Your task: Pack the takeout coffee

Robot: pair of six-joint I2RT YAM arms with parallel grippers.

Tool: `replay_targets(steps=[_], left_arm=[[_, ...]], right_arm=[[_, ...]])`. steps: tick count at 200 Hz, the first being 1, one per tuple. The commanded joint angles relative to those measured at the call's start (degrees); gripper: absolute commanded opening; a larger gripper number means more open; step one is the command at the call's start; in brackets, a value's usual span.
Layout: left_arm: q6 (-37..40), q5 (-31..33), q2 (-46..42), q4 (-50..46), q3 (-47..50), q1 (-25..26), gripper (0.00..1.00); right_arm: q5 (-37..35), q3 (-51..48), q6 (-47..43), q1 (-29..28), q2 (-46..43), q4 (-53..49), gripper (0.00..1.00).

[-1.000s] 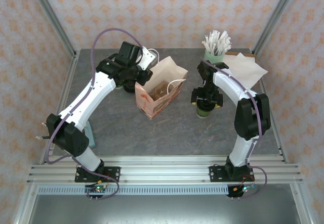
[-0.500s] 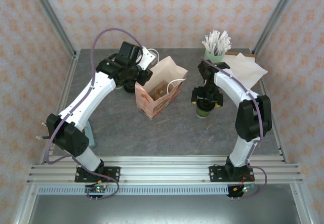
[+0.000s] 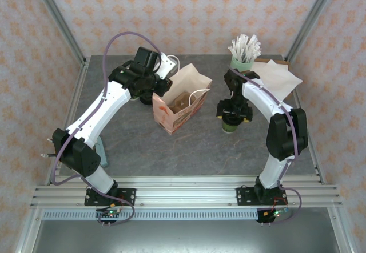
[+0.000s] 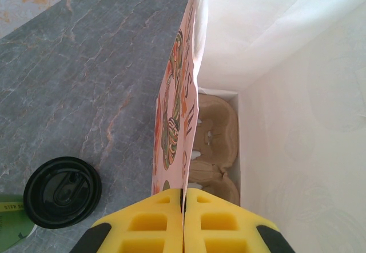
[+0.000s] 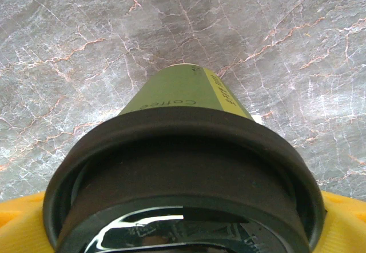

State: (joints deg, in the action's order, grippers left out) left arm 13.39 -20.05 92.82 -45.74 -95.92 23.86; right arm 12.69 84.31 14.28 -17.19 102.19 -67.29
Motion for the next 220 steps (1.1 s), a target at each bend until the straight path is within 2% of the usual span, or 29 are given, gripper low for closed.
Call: replay_targets(steps=[1,29,70,110,117,164,190,220], left_arm=[[-0.69,0.8,-1.51,-0.78,-1.38,-0.66,0.0],[-1.08,0.76,-1.59,-0.49,-1.79,-0.66,0.0],[-1.75,-1.06,-1.26,-0.49,-2.43,-0.79,0.0],[1.75,-5.66,-1.48,-1.91,-2.33,-1.18,0.0],[2.8,-6.68,-1.44,-2.44,-2.34,-1.18,0.0],[8.69,-8.77,-2.68,-1.7,-0.71,-1.01,0.0],[10.1,-12.98,-1.63,-2.73,-1.61,-0.62,0.0],[9.31,-13.36,-0.8,-2.59,-2.17,0.0,0.0]], right_arm=[[-0.82,-0.65,-0.29,0.23,-1.73,-0.92,0.95],[-0.82,-0.41,-0.65,0.27,-1.82,-1.42,0.88],[-2.52,1.34,-0.44,0.28,-4.07,-3.9,0.73],[-4.1,7.35,0.6,0.24,-7.75,-9.65,0.7],[-4.47,8.82,1.04,0.26,-8.41,-10.87,0.66],[-5.91,26.28,4.1,-0.23,-9.66,-20.25,0.63],[-7.24,37.47,5.81,-1.35,-7.12,-26.3,0.63],[-8.16,54.08,7.53,-2.67,-2.03,-34.18,0.63]])
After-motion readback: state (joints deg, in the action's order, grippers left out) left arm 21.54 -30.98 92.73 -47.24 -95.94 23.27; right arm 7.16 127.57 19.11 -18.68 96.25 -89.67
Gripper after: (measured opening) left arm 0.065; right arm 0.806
